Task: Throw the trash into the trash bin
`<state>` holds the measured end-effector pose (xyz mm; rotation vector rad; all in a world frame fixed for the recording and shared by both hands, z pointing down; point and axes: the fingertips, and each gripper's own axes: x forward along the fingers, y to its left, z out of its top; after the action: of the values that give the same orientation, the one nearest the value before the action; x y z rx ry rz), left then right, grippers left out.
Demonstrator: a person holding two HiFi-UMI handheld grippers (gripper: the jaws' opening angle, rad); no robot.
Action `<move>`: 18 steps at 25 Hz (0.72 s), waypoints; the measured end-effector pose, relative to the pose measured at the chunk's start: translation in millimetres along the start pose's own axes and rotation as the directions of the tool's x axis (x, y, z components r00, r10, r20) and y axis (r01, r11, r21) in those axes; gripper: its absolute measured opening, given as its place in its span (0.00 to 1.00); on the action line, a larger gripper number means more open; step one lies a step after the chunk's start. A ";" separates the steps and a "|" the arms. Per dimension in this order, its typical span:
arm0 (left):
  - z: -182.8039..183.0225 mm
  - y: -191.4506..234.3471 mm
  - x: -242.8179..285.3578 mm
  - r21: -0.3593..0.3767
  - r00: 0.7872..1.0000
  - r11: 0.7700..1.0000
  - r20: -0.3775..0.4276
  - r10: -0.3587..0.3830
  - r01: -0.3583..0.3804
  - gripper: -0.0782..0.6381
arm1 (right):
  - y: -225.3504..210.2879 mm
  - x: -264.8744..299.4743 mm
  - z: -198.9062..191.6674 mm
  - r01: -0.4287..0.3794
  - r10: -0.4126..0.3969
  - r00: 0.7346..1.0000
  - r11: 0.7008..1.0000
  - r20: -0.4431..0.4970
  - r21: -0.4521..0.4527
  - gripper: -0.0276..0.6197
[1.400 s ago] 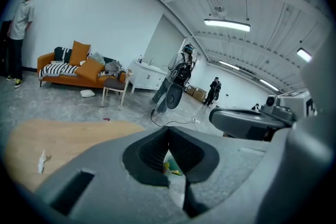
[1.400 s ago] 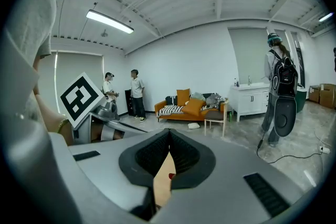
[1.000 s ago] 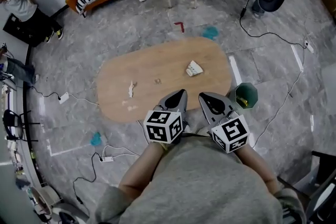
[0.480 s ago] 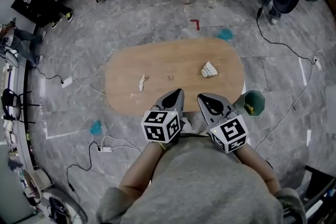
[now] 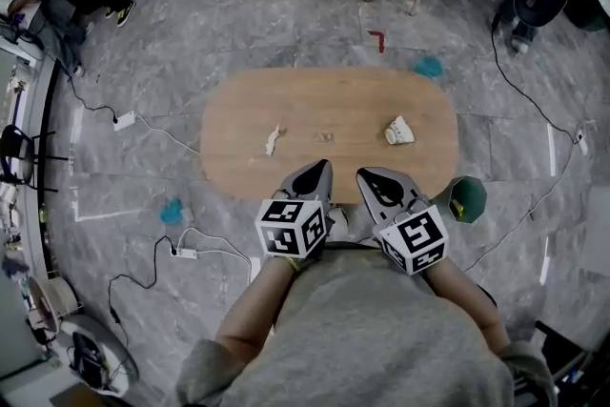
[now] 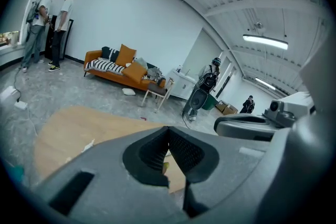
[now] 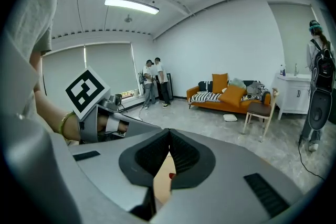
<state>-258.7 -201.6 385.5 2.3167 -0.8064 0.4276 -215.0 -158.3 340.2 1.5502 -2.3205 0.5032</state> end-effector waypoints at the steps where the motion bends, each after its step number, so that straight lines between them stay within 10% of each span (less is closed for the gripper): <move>1: 0.1 5.7 -0.4 -0.006 1.000 1.000 0.001 0.008 -0.008 0.12 | 1.8 5.4 0.1 -0.009 0.009 1.000 1.000 -0.004 -0.001 0.05; 18: -13.3 94.0 -4.2 -0.106 0.990 0.984 -0.017 0.140 -0.141 0.12 | 31.6 83.3 -7.9 -0.139 0.139 0.987 0.990 -0.078 -0.001 0.05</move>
<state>-323.7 -248.1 437.0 2.1662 -0.9681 0.4448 -274.7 -211.9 379.8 1.3469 -2.3787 0.5779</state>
